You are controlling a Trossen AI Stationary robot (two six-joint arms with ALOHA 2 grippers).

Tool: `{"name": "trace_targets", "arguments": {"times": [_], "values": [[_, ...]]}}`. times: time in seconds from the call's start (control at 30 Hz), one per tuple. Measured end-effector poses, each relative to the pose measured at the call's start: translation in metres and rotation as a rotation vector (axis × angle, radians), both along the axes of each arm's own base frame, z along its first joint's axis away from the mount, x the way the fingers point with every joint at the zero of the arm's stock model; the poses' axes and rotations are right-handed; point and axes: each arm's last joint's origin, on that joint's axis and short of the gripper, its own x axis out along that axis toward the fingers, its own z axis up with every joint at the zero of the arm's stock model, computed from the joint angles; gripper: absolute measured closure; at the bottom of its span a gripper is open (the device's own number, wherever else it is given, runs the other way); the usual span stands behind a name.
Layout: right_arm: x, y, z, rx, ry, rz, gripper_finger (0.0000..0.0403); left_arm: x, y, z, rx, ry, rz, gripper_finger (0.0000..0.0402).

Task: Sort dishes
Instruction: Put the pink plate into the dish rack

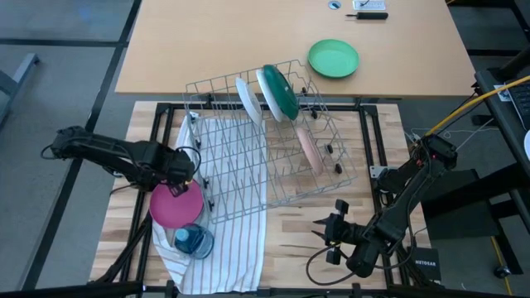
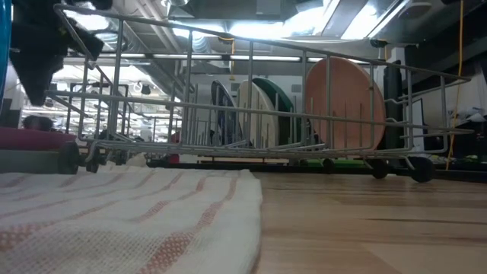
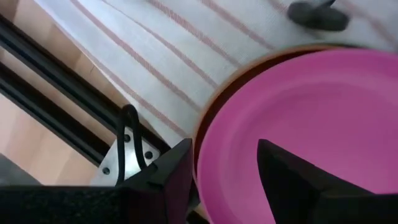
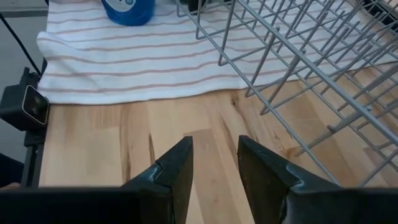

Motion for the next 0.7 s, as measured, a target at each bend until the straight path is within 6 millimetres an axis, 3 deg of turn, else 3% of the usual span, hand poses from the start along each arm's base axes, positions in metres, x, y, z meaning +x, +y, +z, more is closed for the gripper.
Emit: {"name": "trace_targets", "arguments": {"times": [0.17,0.43,0.7], "values": [[0.001,0.001,0.000,0.009,-0.007,0.000,0.0274,-0.004,0.001,-0.014,0.021,0.042,-0.005,0.0233],[0.001,0.001,0.001,0.021,-0.013,-0.005,0.0274,-0.003,0.004,-0.015,0.141,0.015,0.013,0.0243],[0.001,0.001,0.001,0.074,-0.026,-0.049,0.0274,-0.003,0.003,-0.015,0.103,0.048,-0.097,0.0252]]}}
